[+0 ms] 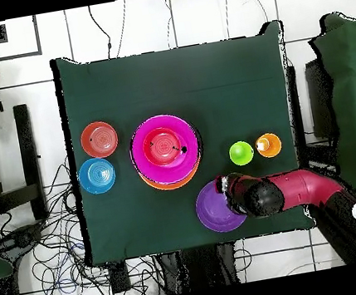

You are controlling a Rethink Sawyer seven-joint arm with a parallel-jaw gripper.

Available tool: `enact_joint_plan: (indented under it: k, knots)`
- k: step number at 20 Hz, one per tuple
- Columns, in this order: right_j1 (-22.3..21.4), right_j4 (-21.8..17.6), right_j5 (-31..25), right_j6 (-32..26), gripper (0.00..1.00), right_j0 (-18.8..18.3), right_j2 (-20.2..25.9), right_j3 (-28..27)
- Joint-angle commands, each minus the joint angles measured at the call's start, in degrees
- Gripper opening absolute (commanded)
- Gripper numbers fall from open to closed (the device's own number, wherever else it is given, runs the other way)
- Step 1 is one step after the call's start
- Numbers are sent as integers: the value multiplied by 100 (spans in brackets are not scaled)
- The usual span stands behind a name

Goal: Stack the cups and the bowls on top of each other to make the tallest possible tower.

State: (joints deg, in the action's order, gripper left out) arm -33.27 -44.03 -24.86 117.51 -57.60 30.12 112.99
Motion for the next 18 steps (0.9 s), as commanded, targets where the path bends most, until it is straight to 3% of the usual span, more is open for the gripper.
enact_joint_plan:
  k: [1, 12, 16, 18]
  knots:
    - [1, -80, -425, -1219, 100, 58, 625, -577]
    - [-107, -224, -314, -950, 100, 71, 560, -391]
    - [-501, -77, -345, -1115, 100, -391, 709, 220]
    - [-689, 30, -479, -1441, 100, -690, 994, 510]
